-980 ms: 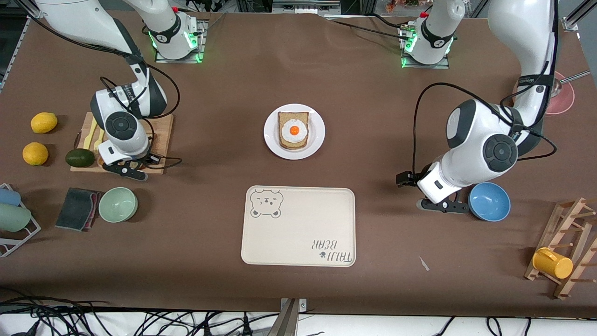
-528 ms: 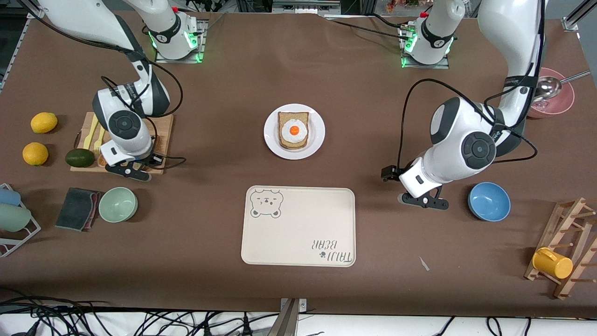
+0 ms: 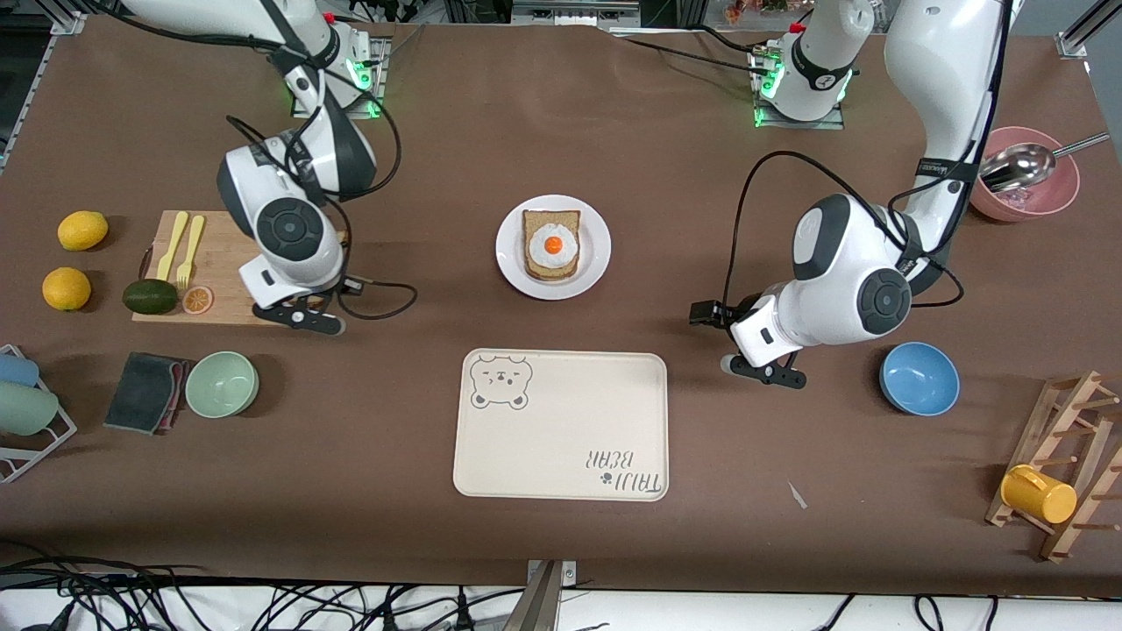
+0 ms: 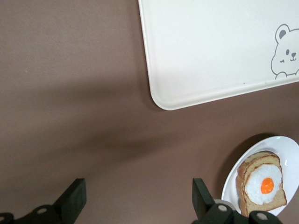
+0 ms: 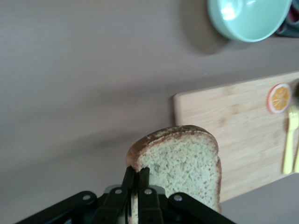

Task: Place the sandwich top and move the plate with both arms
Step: 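Carry the bread over the plate and lower onto the egg toast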

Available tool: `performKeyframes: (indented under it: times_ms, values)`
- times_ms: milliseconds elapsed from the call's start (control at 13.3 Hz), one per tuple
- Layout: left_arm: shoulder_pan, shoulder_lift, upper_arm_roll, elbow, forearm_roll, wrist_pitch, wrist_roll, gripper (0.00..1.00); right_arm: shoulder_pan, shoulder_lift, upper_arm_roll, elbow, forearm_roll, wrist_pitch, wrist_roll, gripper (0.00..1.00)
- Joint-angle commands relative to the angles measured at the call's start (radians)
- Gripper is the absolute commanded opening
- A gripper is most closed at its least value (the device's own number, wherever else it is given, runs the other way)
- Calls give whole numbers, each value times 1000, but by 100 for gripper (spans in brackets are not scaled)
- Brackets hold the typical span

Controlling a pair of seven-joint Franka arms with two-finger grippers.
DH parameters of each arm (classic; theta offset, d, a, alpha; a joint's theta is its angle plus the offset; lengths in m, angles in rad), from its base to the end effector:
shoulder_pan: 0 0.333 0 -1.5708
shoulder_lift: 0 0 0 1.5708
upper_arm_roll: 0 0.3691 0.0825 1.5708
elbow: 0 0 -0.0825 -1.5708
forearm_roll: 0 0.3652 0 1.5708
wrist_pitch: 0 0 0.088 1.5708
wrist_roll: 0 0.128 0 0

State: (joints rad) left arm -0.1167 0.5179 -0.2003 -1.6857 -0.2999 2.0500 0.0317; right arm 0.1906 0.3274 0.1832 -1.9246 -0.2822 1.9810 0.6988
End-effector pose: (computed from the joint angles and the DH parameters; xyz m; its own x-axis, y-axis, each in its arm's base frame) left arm 0.6327 -0.2122 0.3340 0.9670 -0.1957 -0.1632 -0.1316 -0.9319 0.3380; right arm 0.5551 0.1862 0.3473 0.9759 -0.1927 -0.1020 -0.1553 -0.9427 0.2954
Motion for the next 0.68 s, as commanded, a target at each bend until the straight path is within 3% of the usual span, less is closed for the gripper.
performKeyframes:
  times_ms: [0,301,603]
  values:
    - [41,-12,-14,-28,-36,6,66,100,4,10,74,67,101,-37,4,0]
    - [43,-12,-14,-45,-62,12,89,100,142,83,102,199,129,-36,19,0]
    - [69,-18,-17,-45,-80,19,103,100,284,249,101,404,199,-37,140,0]
